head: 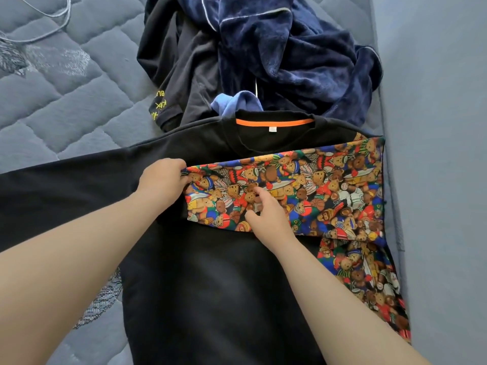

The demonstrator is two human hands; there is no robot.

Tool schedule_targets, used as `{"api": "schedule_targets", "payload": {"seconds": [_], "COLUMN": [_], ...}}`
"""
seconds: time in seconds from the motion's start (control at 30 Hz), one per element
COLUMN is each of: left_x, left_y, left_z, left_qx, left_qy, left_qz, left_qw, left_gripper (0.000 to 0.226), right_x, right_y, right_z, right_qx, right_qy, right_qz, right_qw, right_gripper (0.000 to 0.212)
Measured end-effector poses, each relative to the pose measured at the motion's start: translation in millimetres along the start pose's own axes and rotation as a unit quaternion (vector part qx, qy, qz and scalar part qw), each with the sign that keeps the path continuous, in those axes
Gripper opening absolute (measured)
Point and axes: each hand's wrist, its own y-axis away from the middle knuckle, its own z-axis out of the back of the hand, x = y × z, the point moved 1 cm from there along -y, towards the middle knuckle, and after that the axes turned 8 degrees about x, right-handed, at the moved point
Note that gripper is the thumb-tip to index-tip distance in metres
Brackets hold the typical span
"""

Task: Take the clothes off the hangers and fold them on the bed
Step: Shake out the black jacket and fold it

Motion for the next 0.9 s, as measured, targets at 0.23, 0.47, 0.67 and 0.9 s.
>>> {"api": "schedule_targets", "payload": {"seconds": [0.23, 0.47, 0.67, 0.9], "left_x": [7.9, 21.1, 76.5, 172.8], "left_y": [8.0, 46.9, 89.4, 128.2], "left_z": [-0.2, 2.0, -1.8, -4.6], "left_qx": [-0.029, -0.129, -0.119, -0.121], "left_qy": [0.051, 0.125, 0.203, 0.258], "left_qz": [0.031, 0.000, 0.082, 0.199], "left_qw": [0.998, 0.984, 0.969, 0.938], "left_gripper": [0.034, 0.033, 0.006, 0.009], "right_x": [7.7, 30.6, 72.6, 136.4], "right_y": [-1.9, 5.8, 9.4, 8.1], "right_z": [3.6, -7.2, -41.0, -107.3], "right_qx": [0.021, 0.026, 0.058, 0.100], "right_qy": [0.006, 0.018, 0.036, 0.084], "right_qz": [-0.009, 0.017, 0.049, 0.107], "right_qw": [1.000, 0.999, 0.996, 0.986], "right_gripper": [0.063, 0.054, 0.045, 0.036]}}
